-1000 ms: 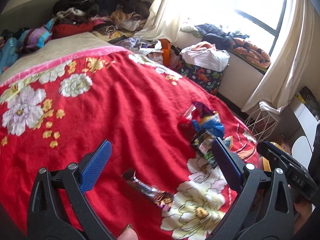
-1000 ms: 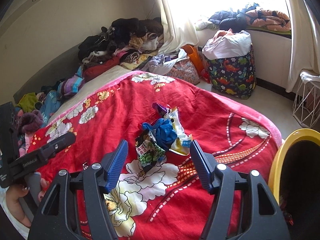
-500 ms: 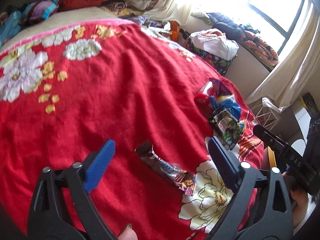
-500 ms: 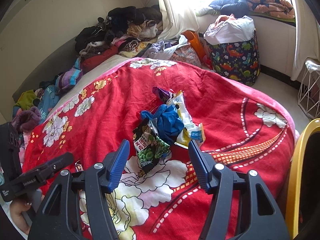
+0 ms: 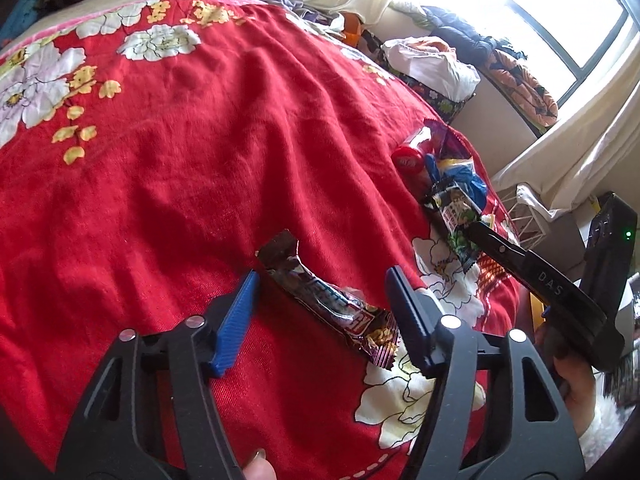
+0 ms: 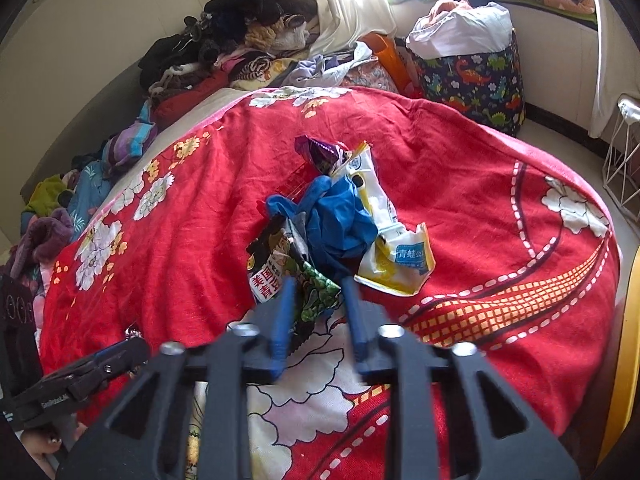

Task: Collect trash
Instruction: 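Grasp the brown chocolate bar wrapper with the left tool while the right tool grasps a green snack packet, then carry the chocolate wrapper and green packet with both tools toward the bin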

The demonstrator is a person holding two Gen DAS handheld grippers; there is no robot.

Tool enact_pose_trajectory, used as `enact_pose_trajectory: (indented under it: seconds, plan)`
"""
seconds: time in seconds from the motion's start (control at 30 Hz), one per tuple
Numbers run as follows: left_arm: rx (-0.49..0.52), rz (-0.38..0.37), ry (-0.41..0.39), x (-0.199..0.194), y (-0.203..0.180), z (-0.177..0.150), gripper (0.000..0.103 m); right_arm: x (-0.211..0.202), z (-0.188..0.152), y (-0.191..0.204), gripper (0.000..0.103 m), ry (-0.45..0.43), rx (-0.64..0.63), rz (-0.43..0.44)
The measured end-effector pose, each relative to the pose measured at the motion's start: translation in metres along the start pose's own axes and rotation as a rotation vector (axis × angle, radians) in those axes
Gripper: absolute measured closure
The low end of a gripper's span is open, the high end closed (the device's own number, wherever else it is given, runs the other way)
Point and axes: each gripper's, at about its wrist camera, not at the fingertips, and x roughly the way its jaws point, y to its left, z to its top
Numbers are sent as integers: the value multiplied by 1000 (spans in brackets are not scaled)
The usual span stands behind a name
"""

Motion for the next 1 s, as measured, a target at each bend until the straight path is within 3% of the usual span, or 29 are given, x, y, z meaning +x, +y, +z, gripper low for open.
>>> enact_pose_trajectory:
  seconds: [0.17, 0.23, 0.43, 1.0]
  plan:
    - [-16, 8, 7, 3, 4, -1, 62, -13, -6, 4, 94, -18, -30, 32]
    - [-15, 17, 9, 3, 4, -1, 75, -19, -9, 4, 94, -22, -36, 29]
    - [-9, 16, -3, -2, 4, 1, 89, -37, -22, 2, 94, -30, -39, 27]
    - [159, -57, -103, -30, -60, 13, 93, -86, -29, -9, 94, -101, -28, 32]
